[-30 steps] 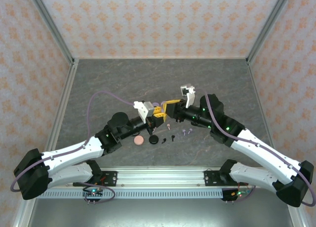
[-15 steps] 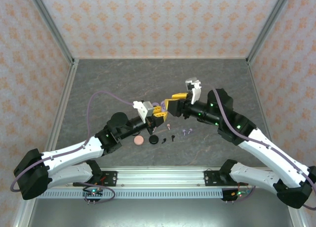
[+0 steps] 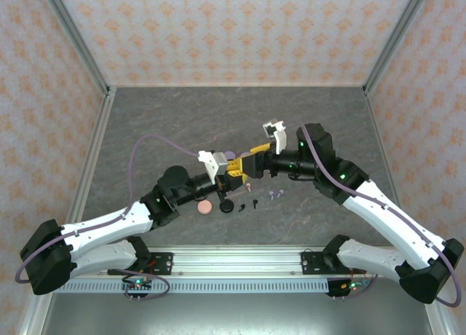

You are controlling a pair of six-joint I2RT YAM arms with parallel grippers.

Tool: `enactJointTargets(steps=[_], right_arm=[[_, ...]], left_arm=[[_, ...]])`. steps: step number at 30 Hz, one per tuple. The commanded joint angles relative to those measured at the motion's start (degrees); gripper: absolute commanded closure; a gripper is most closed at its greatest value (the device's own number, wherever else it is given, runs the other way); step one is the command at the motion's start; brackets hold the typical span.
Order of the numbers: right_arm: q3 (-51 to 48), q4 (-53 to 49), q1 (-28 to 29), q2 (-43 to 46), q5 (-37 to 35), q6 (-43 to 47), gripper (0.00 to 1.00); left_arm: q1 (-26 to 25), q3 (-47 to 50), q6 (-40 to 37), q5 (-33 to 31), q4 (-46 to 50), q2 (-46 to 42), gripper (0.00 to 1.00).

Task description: Insert the wireless bluetooth earbuds into the charging case

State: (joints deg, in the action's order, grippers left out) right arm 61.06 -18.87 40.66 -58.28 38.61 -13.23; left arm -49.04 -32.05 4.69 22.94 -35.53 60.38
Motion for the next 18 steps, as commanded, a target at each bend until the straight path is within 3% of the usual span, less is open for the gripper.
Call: enactJointTargets(steps=[1,9,18], right_arm=[[0.5,0.5,0.0,0.6,5.4,0.3,0.23],[0.5,0.3,0.0,3.3,4.6,1.9,0.35],[-0.9,-1.7,0.0,8.7,0.8,4.0,0.34]], left_arm=[[-0.5,-0.9,0.5,1.1,-3.6,-1.2,1.0],[-0.4,-1.3,0.3,0.7,-2.7,-0.4,1.0],[-0.5,-1.2,0.0,-0.9,-1.9,-0.4,1.0]])
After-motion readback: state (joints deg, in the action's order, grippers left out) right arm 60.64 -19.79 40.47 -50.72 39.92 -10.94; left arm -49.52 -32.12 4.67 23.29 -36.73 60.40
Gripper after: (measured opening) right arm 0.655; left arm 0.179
